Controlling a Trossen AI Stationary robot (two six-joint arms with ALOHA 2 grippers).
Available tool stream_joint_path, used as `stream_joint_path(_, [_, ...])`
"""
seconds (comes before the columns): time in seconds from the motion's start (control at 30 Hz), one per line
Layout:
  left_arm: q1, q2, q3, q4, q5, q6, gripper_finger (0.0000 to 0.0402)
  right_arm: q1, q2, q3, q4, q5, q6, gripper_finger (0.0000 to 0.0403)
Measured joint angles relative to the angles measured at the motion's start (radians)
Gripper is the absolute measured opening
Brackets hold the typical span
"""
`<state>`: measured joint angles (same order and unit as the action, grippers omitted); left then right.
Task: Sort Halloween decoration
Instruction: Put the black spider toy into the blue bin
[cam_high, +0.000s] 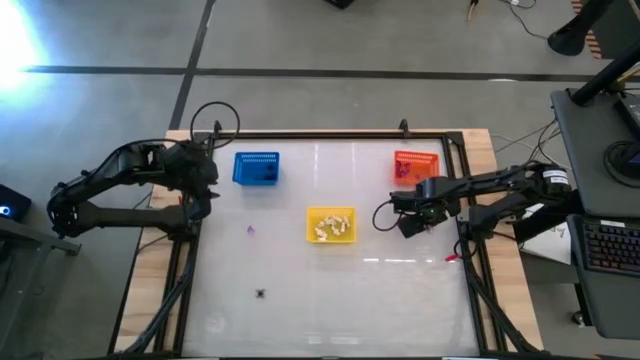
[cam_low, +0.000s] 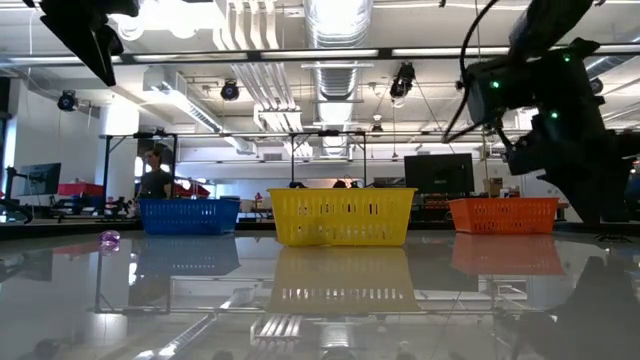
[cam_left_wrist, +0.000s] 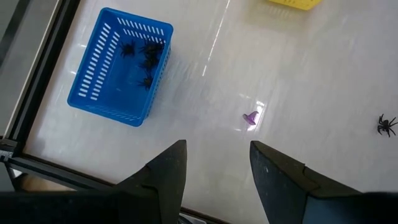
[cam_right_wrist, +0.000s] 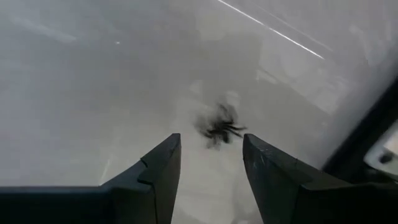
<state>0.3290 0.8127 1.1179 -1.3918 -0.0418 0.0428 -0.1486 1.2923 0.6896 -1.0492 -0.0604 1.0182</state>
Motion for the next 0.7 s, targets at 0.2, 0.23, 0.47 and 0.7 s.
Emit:
stream_joint_path(0.2, [0.000, 0.001, 0.000, 0.000, 0.000, -0.011, 0.0160, 0.000, 0.000, -0.083, 0.081, 0.000, 0.042, 0.0164])
stream_joint_path(0.23, [0.000, 0.001, 0.000, 0.000, 0.000, -0.014, 0.0160, 0.000, -0.003, -0.094, 0.092, 0.000, 0.052, 0.0164])
stream_joint_path(0.47, [0.000, 0.011, 0.000, 0.008, 0.000, -0.015, 0.0160, 0.000, -0.004, -0.155, 0.145, -0.001, 0.073, 0.0154])
stream_joint_path(0.7, [0.000, 0.034, 0.000, 0.020, 0.000, -0.015, 0.0160, -0.001, -0.007, -0.203, 0.198, -0.016, 0.135, 0.0096])
